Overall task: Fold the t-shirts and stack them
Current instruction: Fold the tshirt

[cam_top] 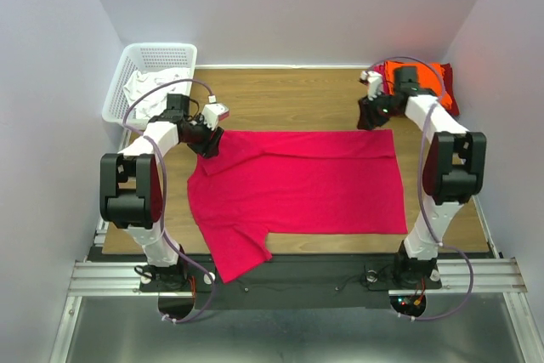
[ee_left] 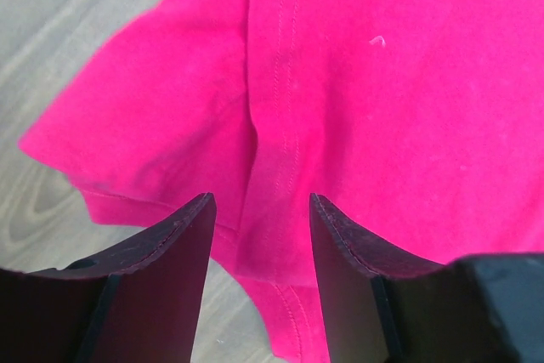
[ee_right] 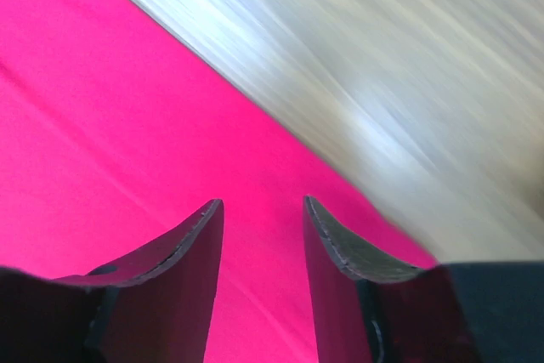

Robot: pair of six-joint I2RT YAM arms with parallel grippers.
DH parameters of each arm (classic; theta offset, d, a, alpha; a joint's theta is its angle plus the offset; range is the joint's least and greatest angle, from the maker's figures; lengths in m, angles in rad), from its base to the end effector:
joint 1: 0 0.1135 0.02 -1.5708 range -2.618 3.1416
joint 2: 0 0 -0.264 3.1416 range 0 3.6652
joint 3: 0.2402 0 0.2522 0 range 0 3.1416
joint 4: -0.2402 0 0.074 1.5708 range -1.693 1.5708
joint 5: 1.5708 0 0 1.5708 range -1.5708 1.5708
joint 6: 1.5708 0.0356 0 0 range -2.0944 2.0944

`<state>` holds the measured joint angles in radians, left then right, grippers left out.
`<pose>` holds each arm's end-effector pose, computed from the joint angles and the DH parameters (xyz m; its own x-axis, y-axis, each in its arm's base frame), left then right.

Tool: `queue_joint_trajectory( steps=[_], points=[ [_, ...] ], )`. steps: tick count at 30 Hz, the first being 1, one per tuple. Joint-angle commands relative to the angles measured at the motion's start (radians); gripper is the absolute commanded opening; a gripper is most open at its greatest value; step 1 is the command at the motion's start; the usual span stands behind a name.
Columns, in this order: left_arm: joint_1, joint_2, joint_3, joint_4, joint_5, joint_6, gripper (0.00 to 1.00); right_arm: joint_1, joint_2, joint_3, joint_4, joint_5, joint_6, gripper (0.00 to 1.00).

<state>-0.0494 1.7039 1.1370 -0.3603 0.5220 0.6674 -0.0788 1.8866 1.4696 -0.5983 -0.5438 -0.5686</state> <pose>0.3555 -0.0354 0.2103 -0.4161 0.5577 -0.7182 0.7629 0.6439 0.0581 0.4055 -0.0135 0.2313 -0.6035 -0.4146 -0.6811 -0.6285 0.7730 0.0865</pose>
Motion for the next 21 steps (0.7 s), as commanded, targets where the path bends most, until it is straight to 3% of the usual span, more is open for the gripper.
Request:
queue_joint_trajectory(
  steps=[1,13,21],
  points=[
    [0.009,-0.049,-0.028,-0.019,0.0,-0.019,0.59,0.181,0.061,0.141,0.032,-0.102,0.206,0.47],
    [0.12,-0.084,-0.057,-0.069,0.03,-0.072,0.59,0.454,0.313,0.383,0.235,-0.122,0.625,0.46],
    [0.163,-0.064,-0.056,-0.128,0.116,-0.092,0.58,0.576,0.497,0.609,0.287,-0.114,0.725,0.47]
  ],
)
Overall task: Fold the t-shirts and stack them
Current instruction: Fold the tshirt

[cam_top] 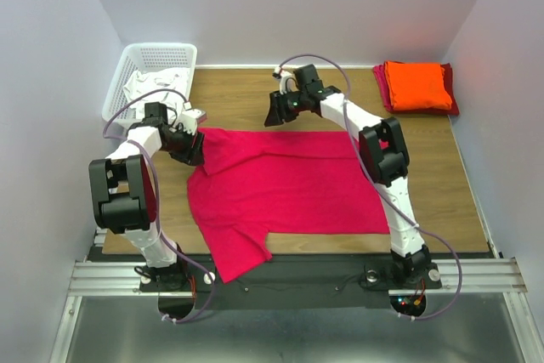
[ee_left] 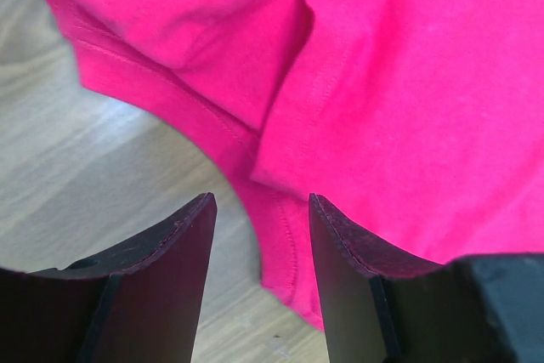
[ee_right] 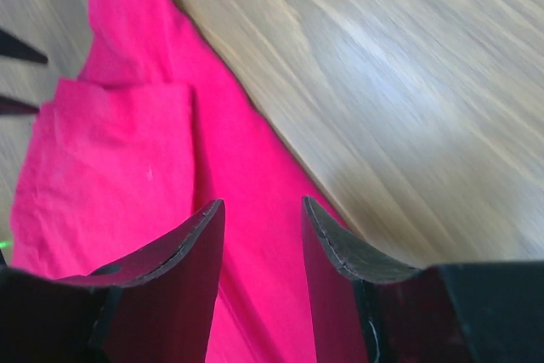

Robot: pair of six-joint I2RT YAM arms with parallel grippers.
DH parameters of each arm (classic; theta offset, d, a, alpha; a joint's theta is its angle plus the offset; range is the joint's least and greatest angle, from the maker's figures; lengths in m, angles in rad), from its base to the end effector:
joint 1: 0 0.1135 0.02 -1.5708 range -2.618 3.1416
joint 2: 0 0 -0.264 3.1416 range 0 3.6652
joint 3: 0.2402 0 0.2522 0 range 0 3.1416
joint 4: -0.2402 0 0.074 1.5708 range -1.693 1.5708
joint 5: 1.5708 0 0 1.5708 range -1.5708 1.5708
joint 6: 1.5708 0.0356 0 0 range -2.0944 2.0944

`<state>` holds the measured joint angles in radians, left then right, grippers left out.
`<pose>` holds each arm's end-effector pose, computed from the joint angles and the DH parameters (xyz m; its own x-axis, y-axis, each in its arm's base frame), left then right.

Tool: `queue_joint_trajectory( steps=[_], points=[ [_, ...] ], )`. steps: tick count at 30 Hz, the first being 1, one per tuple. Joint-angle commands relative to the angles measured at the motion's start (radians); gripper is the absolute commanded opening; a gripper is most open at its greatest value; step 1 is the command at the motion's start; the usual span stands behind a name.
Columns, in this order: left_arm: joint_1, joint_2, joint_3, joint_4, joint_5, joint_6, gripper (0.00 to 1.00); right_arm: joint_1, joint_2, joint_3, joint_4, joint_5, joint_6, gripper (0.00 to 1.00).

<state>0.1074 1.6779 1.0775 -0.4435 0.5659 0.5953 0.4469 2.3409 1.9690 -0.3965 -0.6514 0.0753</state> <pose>0.3367 0.0171 0.1972 -0.6120 0.4101 -0.6762 0.6290 0.7708 -0.1018 0.4663 0.2474 0.1988 -0.6804 -0.2597 -0.6853 -0.6876 0.5498 0.4743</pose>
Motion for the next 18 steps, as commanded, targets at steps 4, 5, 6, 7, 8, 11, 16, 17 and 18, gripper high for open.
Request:
queue_joint_trajectory(
  steps=[4,5,6,7,8,11,16,17,18],
  points=[
    [0.017,-0.032,-0.002,-0.038,0.1,-0.038,0.56,0.088,0.118,0.184,0.114,0.01,0.118,0.49],
    [0.017,-0.029,-0.002,-0.037,0.104,-0.04,0.56,0.095,0.135,0.197,0.119,0.015,0.121,0.49],
    [0.018,-0.027,-0.001,-0.035,0.115,-0.043,0.56,0.104,0.161,0.211,0.123,0.019,0.126,0.49],
    [0.02,-0.023,0.001,-0.032,0.12,-0.048,0.55,0.108,0.176,0.226,0.127,0.019,0.135,0.49],
    [0.018,-0.014,0.007,-0.032,0.127,-0.049,0.55,0.111,0.188,0.246,0.128,0.021,0.138,0.49],
    [0.018,0.003,0.018,-0.026,0.135,-0.058,0.54,0.121,0.219,0.269,0.137,0.022,0.15,0.5],
    [0.02,0.032,0.024,-0.018,0.144,-0.063,0.53,0.141,0.262,0.298,0.148,0.019,0.162,0.51],
    [0.02,0.034,0.022,-0.015,0.144,-0.063,0.53,0.145,0.267,0.301,0.151,0.019,0.159,0.51],
    [0.021,0.034,0.019,-0.014,0.143,-0.061,0.52,0.148,0.27,0.309,0.153,0.016,0.162,0.51]
  ],
)
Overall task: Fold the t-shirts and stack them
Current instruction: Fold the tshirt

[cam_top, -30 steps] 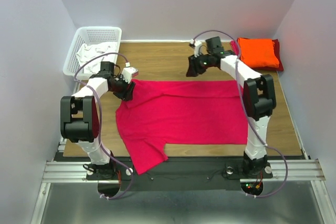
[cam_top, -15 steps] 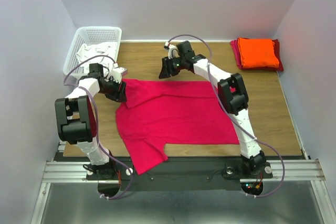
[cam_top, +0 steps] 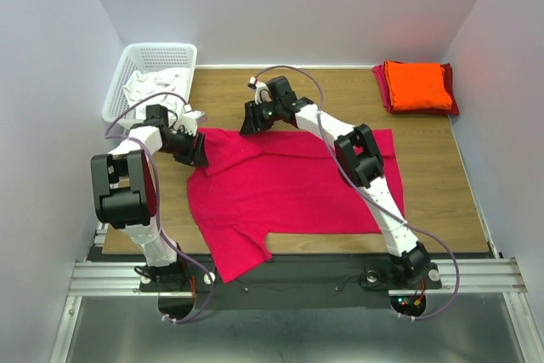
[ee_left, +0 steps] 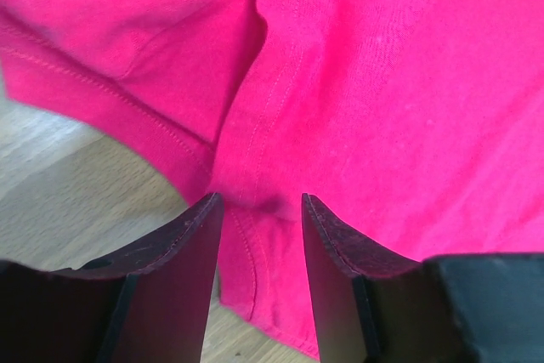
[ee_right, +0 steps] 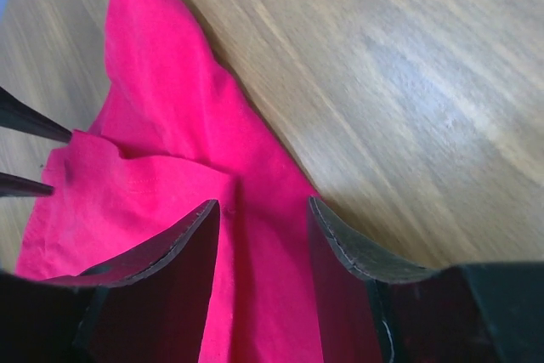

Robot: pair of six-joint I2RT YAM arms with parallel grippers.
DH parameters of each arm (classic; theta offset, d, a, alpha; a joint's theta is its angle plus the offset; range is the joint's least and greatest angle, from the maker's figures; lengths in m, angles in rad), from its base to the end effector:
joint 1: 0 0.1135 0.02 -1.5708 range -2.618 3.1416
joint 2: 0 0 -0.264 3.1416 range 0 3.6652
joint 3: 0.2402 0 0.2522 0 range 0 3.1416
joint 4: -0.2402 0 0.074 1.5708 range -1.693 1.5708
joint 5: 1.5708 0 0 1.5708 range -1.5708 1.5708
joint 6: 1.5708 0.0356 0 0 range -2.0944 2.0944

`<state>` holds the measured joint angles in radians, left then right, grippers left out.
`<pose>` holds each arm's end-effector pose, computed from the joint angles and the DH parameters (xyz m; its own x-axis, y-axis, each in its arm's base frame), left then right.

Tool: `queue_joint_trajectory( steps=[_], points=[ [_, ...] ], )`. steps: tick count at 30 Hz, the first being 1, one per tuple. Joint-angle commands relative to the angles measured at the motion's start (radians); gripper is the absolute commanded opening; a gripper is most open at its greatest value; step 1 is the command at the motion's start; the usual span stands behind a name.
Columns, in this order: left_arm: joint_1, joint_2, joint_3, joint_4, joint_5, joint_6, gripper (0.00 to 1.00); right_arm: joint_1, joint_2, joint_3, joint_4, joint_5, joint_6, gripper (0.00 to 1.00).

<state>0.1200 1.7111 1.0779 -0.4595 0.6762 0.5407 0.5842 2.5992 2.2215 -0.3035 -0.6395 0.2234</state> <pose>0.3370 0.0182 0.1880 -0.6566 0.3252 -0.6805 0.6188 0.7481 -0.2396 0.4684 0.3352 0.1506 -0.6960 -0.2470 -0.6743 -0.6923 0.4803 0.5386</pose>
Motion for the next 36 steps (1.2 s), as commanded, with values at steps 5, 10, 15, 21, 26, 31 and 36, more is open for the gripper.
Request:
queue_joint_trajectory(
  steps=[5,10,15,21,26,31,36],
  points=[
    [0.009,0.001,0.002,0.01,0.029,0.001,0.52,0.022,0.027,0.066,0.067,-0.014,0.027,0.51],
    [0.01,0.008,0.002,0.015,0.031,0.002,0.51,0.029,0.03,0.064,0.073,-0.029,0.028,0.5],
    [0.01,0.018,0.002,0.016,0.036,0.004,0.51,0.04,0.035,0.066,0.081,-0.054,0.036,0.46],
    [0.012,0.018,0.002,0.022,0.039,0.004,0.5,0.052,0.036,0.058,0.083,-0.069,0.037,0.38],
    [0.015,0.019,0.005,0.025,0.048,0.001,0.42,0.052,0.022,0.05,0.084,-0.072,0.034,0.19],
    [0.027,0.013,0.016,0.024,0.071,-0.005,0.2,0.052,-0.017,0.026,0.086,-0.084,0.036,0.03],
    [0.038,-0.01,0.019,0.016,0.076,0.001,0.02,0.052,-0.074,-0.022,0.089,-0.112,0.034,0.01]
  ],
)
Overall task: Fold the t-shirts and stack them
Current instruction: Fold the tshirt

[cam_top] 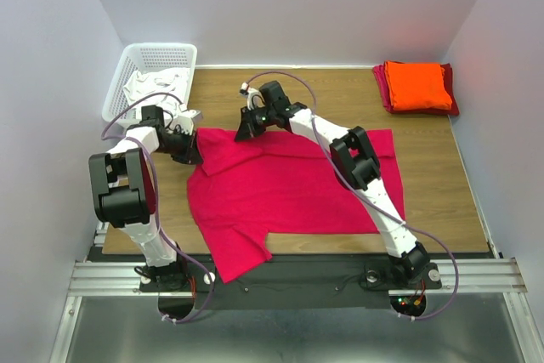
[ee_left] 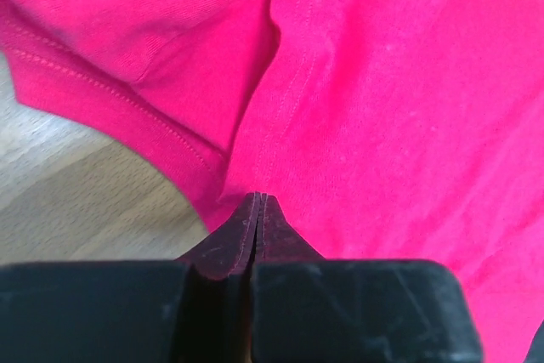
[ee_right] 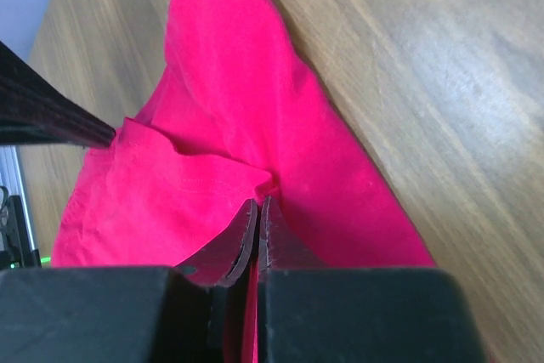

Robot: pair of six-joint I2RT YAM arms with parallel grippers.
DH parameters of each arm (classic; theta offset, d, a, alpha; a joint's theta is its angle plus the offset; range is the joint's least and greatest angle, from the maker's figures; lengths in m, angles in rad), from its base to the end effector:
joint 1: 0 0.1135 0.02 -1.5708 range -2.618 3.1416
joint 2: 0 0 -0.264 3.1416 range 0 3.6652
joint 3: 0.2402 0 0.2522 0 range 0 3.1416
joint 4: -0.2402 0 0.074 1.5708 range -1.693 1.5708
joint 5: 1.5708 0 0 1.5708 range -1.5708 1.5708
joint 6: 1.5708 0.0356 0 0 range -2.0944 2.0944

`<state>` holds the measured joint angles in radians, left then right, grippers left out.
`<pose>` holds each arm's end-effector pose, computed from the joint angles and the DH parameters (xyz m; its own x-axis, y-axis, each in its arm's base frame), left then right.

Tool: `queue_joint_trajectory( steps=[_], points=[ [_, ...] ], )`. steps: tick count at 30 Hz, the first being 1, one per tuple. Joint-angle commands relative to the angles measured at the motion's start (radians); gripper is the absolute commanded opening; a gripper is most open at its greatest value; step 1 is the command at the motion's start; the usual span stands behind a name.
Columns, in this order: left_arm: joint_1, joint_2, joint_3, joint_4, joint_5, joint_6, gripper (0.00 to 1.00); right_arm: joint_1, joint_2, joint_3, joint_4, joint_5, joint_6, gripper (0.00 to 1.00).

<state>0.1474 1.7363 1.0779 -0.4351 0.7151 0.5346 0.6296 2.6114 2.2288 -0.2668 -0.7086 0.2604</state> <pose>0.3400 0.0269 0.1819 -0.6607 0.2908 -0.6920 0.6086 0.7472 -0.2671 0.4534 0.3590 0.1501 -0.6953 -0.2646 -0.6683 -0.7110 0.3898 0.5853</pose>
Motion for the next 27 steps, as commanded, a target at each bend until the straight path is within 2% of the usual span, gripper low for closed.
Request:
queue_joint_trajectory(
  steps=[1,3,6,7,11,18,22,24,27],
  points=[
    [0.012,-0.04,0.019,-0.008,0.032,0.005,0.02,0.007,-0.096,-0.037,0.052,-0.045,-0.006,0.0],
    [0.014,-0.047,0.014,0.002,0.014,-0.002,0.01,0.007,-0.122,-0.052,0.052,-0.046,-0.009,0.01],
    [0.015,-0.046,0.01,0.03,-0.023,-0.048,0.28,0.007,-0.129,-0.067,0.052,-0.046,-0.01,0.01],
    [0.018,-0.043,0.011,0.033,-0.026,-0.062,0.39,0.007,-0.129,-0.07,0.052,-0.046,-0.01,0.01],
    [0.018,-0.023,0.02,0.036,-0.046,-0.074,0.49,0.007,-0.131,-0.086,0.052,-0.054,-0.01,0.01],
    [0.018,0.025,0.04,0.018,-0.034,-0.082,0.49,0.007,-0.14,-0.09,0.054,-0.063,-0.012,0.01],
    [0.018,0.035,0.042,0.016,-0.017,-0.079,0.45,0.007,-0.146,-0.103,0.054,-0.069,-0.012,0.0],
    [0.02,0.04,0.045,0.015,-0.005,-0.079,0.4,0.007,-0.152,-0.107,0.054,-0.071,-0.013,0.01],
    [0.018,0.046,0.053,0.004,0.015,-0.078,0.26,0.007,-0.163,-0.123,0.054,-0.077,-0.015,0.01]
  ],
)
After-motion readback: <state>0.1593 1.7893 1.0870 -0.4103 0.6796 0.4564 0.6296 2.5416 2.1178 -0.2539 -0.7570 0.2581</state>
